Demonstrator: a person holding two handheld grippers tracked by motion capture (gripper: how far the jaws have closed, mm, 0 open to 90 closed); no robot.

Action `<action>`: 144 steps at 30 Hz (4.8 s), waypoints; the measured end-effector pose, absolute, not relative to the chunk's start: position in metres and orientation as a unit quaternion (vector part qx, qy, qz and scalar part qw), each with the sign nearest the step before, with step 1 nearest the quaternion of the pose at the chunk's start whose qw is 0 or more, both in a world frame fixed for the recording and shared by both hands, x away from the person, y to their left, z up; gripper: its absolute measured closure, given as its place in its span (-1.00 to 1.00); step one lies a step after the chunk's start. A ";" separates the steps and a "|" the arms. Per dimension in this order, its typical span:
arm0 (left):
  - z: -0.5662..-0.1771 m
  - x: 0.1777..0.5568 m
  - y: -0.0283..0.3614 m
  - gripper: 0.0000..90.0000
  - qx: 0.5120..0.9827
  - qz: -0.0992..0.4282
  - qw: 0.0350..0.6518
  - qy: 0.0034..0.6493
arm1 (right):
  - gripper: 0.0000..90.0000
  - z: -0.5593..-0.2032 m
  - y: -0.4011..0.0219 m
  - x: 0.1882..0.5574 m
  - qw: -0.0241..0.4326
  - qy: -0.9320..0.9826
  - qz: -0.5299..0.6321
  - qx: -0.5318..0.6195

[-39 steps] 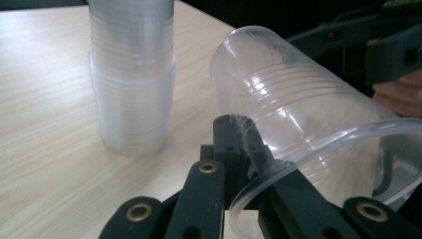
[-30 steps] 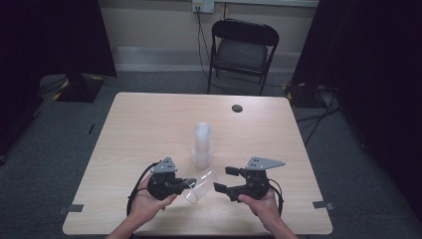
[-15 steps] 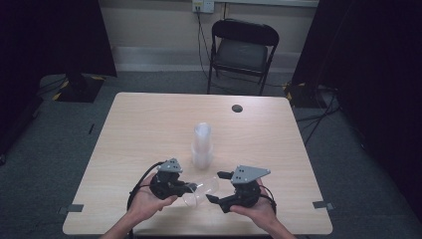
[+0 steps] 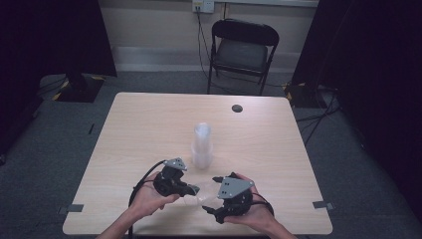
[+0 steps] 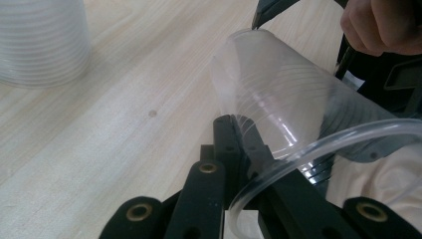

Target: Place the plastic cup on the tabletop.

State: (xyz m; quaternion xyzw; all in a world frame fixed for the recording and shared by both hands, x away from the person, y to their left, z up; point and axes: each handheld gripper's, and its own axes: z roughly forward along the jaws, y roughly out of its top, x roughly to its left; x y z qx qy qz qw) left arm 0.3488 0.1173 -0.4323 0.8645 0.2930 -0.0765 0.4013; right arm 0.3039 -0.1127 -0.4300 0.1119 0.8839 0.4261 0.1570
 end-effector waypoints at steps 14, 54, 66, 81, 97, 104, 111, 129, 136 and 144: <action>-0.431 0.356 0.100 0.99 0.863 -0.104 0.390 0.305 | -0.70 -0.437 -0.100 0.301 0.193 0.895 0.394 0.087; -0.436 0.361 0.081 0.91 0.862 -0.102 0.370 0.332 | -0.36 -0.432 -0.096 0.300 0.194 0.877 0.432 0.083; -0.432 0.359 0.086 0.72 0.849 -0.083 0.404 0.331 | -0.35 -0.428 -0.103 0.304 0.192 0.869 0.445 0.104; -0.428 0.352 0.092 0.17 0.834 -0.010 0.442 0.330 | -0.35 -0.427 -0.109 0.311 0.192 0.862 0.451 0.130; -0.425 0.349 0.108 -0.26 0.816 0.046 0.466 0.338 | -0.35 -0.430 -0.115 0.319 0.185 0.857 0.455 0.159; -0.425 0.348 0.117 -0.38 0.802 0.068 0.486 0.341 | -0.35 -0.430 -0.117 0.323 0.184 0.853 0.459 0.165; -0.424 0.347 0.122 -0.43 0.798 0.085 0.489 0.341 | -0.35 -0.433 -0.119 0.327 0.184 0.853 0.456 0.175; -0.433 0.347 0.134 -0.60 0.795 0.104 0.480 0.356 | -0.35 -0.432 -0.138 0.338 0.193 0.839 0.459 0.217; -0.438 0.340 0.143 -0.63 0.792 0.103 0.482 0.361 | -0.35 -0.430 -0.144 0.344 0.198 0.831 0.463 0.237; -0.446 0.332 0.157 -0.65 0.796 0.105 0.474 0.361 | -0.35 -0.421 -0.158 0.358 0.201 0.810 0.478 0.273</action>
